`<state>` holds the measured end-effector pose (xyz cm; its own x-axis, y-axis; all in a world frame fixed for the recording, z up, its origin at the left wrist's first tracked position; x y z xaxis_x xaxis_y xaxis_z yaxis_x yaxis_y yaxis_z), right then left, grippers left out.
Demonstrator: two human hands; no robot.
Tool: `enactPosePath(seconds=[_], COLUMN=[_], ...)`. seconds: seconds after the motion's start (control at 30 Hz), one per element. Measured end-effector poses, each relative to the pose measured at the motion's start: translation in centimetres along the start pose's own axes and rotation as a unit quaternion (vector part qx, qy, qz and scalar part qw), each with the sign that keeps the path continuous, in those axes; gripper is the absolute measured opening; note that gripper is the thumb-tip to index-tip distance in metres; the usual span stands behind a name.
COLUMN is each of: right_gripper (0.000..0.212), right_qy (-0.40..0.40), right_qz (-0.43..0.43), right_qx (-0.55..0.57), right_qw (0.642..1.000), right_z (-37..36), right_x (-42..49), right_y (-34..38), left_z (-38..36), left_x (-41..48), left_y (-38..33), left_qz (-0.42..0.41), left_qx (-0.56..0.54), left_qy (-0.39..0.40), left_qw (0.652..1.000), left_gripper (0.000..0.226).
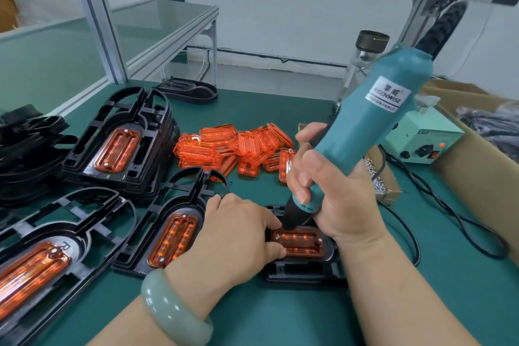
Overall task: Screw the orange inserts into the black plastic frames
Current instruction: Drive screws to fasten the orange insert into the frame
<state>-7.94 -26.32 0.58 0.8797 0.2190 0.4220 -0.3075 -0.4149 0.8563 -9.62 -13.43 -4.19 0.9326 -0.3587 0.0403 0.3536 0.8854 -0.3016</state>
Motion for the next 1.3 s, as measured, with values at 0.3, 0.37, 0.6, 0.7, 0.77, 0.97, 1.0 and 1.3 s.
enactPosePath(seconds=[0.3, 0.37, 0.6, 0.7, 0.77, 0.97, 1.0, 1.3], right_gripper=[0.017, 0.017, 0.014, 0.010, 0.010, 0.012, 0.013, 0.017], right_qy=[0.082, 0.066, 0.021, 0.015, 0.009, 0.009, 0.011, 0.036], right_qz=[-0.036, -0.040, -0.035, -0.030, -0.025, -0.023, -0.020, -0.031], right_qx=[-0.032, -0.027, -0.012, -0.015, -0.013, -0.009, -0.011, 0.012], right_qw=[0.995, 0.997, 0.999, 0.999, 1.000, 1.000, 1.000, 0.999], right_z=[-1.2, -1.1, -0.7, -0.7, -0.5, -0.3, -0.3, 0.1], right_x=[0.4, 0.4, 0.2, 0.1, -0.1, -0.4, -0.5, -0.1], right_y=[-0.4, -0.4, -0.4, -0.3, -0.3, -0.4, -0.4, -0.3], left_z=[0.5, 0.5, 0.6, 0.6, 0.7, 1.2, 1.3, 1.6], left_x=[0.2, 0.2, 0.0, 0.2, 0.2, 0.2, 0.2, 0.3], left_y=[-0.5, -0.5, -0.4, -0.4, -0.5, -1.1, -1.2, -1.5], left_qz=[0.017, 0.010, 0.012, 0.017, 0.020, 0.028, 0.030, 0.040], left_qx=[0.031, 0.027, -0.014, 0.000, 0.011, 0.042, 0.049, 0.057], left_qy=[0.008, 0.023, 0.024, 0.029, 0.036, 0.052, 0.056, 0.078], left_qw=[0.999, 0.999, 1.000, 0.999, 0.999, 0.997, 0.997, 0.994], left_gripper=[0.052, 0.048, 0.023, 0.032, 0.035, 0.028, 0.029, 0.035])
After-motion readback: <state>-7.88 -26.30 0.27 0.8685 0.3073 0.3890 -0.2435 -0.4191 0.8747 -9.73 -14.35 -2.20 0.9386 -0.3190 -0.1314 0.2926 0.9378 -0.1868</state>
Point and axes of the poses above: each hand's wrist, its own x-axis towards the middle knuckle, its own z-axis out of the back of the hand, y = z × x, the point moved 2 cm from there along x, towards the middle knuckle, and after that the axes turned 5 degrees about -z, right-handed, at the moved point
